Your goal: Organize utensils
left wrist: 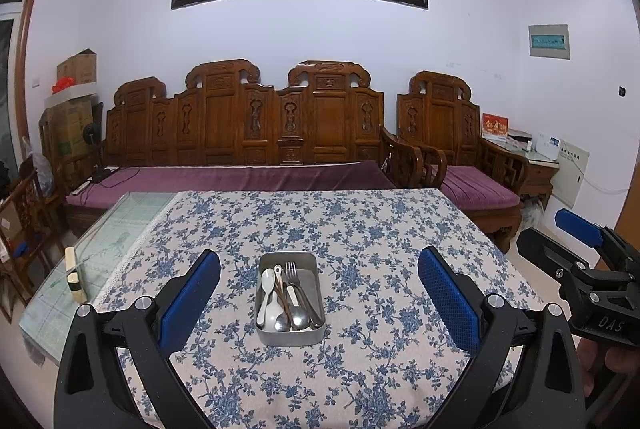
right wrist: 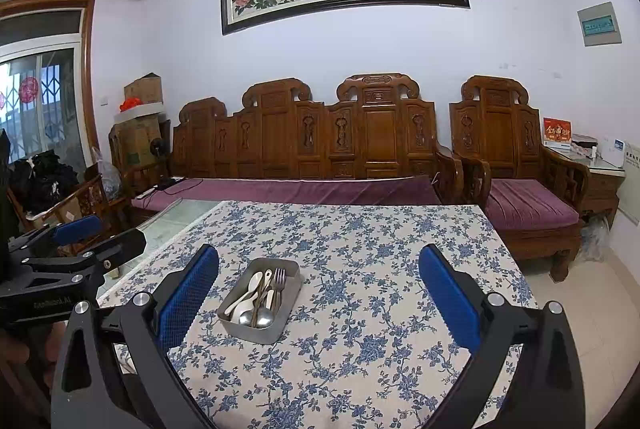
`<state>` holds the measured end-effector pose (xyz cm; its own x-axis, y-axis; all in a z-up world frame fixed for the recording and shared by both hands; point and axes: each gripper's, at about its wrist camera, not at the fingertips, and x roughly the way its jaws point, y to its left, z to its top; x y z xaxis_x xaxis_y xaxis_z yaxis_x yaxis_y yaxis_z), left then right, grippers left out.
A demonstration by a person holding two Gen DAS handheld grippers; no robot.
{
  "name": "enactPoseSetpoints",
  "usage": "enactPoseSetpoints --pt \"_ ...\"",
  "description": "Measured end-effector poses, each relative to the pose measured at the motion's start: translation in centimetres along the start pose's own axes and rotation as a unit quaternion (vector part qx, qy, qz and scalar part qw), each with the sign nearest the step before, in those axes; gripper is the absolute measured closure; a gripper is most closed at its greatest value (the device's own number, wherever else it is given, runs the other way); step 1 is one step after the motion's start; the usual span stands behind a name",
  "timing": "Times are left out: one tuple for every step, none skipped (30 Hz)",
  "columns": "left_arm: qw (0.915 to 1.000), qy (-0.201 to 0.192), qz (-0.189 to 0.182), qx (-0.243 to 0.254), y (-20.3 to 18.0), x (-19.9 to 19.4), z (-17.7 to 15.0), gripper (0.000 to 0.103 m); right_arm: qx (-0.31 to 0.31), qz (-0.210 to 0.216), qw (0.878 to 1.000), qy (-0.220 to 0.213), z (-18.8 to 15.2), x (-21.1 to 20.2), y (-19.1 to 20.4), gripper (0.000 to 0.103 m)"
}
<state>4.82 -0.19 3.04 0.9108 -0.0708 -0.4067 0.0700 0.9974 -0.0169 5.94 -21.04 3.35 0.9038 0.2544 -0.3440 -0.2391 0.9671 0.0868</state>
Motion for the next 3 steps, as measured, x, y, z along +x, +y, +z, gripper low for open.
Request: enactPoseSetpoints --pt "1.0000 0.000 0.000 0.001 -0.02 0.00 0.01 0.007 0.000 0.000 1.000 0.000 -0.03 -0.01 0.00 0.003" --pt "1.0000 -0.001 0.000 0.001 -0.04 0.00 0.03 0.007 0.000 0.000 1.000 0.000 0.00 0.00 -0.01 0.003" --pt "1.0000 0.000 -0.001 0.002 -0.03 0.01 0.03 0.007 0.000 -0.001 1.000 0.000 -0.01 -0.01 -0.05 0.003"
